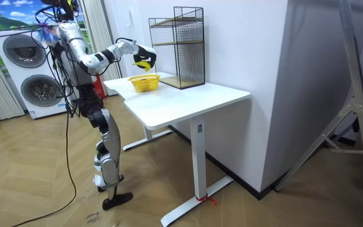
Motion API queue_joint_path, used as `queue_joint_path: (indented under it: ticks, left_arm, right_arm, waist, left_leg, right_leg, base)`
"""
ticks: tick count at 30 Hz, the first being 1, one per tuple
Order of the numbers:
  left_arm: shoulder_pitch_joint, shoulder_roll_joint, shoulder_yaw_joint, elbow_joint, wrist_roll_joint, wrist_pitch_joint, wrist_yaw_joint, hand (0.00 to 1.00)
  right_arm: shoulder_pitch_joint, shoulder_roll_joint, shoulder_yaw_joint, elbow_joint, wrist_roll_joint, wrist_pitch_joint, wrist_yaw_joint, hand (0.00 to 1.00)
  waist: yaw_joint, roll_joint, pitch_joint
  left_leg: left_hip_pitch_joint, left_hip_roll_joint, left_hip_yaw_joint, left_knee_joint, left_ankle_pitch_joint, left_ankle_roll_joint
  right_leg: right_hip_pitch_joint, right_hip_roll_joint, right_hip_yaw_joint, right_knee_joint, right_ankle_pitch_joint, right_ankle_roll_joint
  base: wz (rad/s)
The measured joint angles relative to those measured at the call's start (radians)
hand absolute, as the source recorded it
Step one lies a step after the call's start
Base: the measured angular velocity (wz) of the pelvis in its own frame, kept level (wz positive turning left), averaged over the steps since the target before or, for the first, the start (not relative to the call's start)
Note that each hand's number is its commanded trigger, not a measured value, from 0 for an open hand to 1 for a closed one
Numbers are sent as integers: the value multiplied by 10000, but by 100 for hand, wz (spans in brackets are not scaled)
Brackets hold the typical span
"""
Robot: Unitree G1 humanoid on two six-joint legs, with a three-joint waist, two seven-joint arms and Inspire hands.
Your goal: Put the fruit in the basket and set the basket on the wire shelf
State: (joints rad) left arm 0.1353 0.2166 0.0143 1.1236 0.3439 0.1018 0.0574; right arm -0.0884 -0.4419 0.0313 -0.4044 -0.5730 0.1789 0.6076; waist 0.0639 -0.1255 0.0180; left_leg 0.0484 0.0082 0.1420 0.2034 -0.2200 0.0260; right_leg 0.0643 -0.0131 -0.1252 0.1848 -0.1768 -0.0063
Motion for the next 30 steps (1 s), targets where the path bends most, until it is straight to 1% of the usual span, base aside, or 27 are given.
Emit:
queue_joint_path:
  ticks: [2, 5, 11, 14, 18, 19, 20, 25, 30]
  left_arm:
    - [-13, 12, 2, 0, 1, -1, 3, 0]
    - [-28, 10, 1, -1, 1, -2, 3, 0]
    - [-28, 10, 6, -25, 1, 1, 3, 0]
    - [-43, 8, 12, -47, 2, 1, 3, 0]
    - [-52, 6, 12, -49, 1, 1, 4, 0]
    - [-50, 6, 12, -49, 0, 2, 5, 0]
    - [-44, 6, 14, -48, -1, 3, 6, 0]
    - [-57, 3, 14, -48, -3, -1, 11, 0]
    - [-57, 0, 13, -48, -3, -10, 29, 0]
  right_arm:
    - [-2, 72, 36, 0, 0, -2, 76, 100]
    - [-2, 74, 43, 0, 4, -12, 94, 100]
    - [1, 121, 50, 1, -2, -12, 178, 100]
    - [3, 208, 51, 1, -5, -11, 204, 100]
    - [6, 323, 52, 1, -3, -10, 284, 100]
    - [6, 327, 52, 1, -1, -9, 285, 64]
    - [6, 360, 52, 1, 0, -8, 284, 0]
    - [5, 580, 59, 2, 5, -9, 285, 0]
    - [4, 597, 201, 2, 4, -17, 282, 0]
  waist:
    - [116, 27, -2]
    - [204, 34, -6]
    - [224, 50, -22]
    - [219, 52, -31]
    - [217, 62, -74]
    - [227, 63, -90]
    - [230, 76, -103]
    - [231, 77, -114]
    - [234, 75, -112]
  left_leg:
    - [-8, 3, -18, -8, 0, 0]
    - [-8, 5, -20, -13, 0, -1]
    - [-7, 3, -24, -7, 0, 0]
    - [-13, 5, -41, 5, 0, 0]
    - [-8, 6, -48, 16, 2, -2]
    - [-6, 5, -48, 17, 2, -1]
    - [-3, 5, -48, 21, 3, 0]
    - [5, 3, -52, 25, 8, 5]
    - [-9, -2, -72, 29, 8, 5]
  right_leg:
    - [-1, 1, -57, -2, 0, 0]
    - [-2, 2, -63, -5, 0, 0]
    - [9, -2, -72, -6, 0, 0]
    - [16, -2, -97, -4, 0, 0]
    - [27, -4, -114, -3, 0, 0]
    - [29, -5, -111, -2, 0, 0]
    - [33, -6, -110, 0, 0, 0]
    - [46, -9, -112, 4, 0, 0]
    - [53, -11, -126, 4, 0, 0]
  base:
    - [0]
    - [0]
    - [0]
    - [0]
    - [0]
    - [0]
    - [0]
    - [0]
    - [0]
